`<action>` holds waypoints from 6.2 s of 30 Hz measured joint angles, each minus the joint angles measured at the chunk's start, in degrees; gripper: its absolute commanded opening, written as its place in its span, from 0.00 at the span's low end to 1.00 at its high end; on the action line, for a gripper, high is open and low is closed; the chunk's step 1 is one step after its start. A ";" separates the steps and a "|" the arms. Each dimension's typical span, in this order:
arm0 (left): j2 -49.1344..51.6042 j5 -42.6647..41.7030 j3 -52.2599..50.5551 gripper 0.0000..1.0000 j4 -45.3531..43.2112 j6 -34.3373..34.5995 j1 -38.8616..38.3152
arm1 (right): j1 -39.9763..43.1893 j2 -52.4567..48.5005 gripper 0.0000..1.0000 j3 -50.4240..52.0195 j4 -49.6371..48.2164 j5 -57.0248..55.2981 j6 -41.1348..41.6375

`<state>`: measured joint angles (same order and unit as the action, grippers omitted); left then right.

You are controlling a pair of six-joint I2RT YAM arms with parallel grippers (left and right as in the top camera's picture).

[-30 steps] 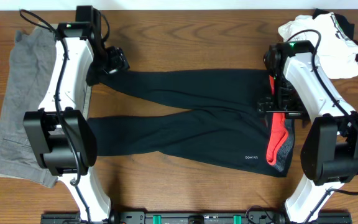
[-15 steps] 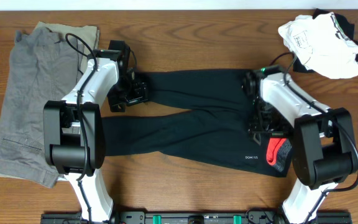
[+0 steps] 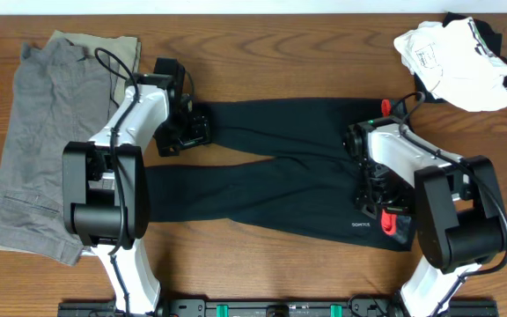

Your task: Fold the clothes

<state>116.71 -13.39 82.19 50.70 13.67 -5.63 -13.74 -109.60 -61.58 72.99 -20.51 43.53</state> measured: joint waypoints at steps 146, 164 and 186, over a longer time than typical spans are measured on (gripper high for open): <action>-31.32 13.31 -12.68 0.93 20.02 20.22 15.69 | 12.79 39.19 0.75 10.56 -6.34 23.45 -4.11; -31.26 -0.13 -32.22 0.98 -0.09 -1.16 14.58 | 8.28 39.28 0.93 23.19 -21.20 25.81 -8.13; -31.26 7.93 -34.99 0.98 -10.43 42.05 10.38 | 8.28 39.28 0.99 23.19 -24.68 17.68 -2.03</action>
<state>85.45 -5.45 47.20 40.27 55.72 4.75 -5.45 -70.32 -38.39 48.31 -2.83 41.50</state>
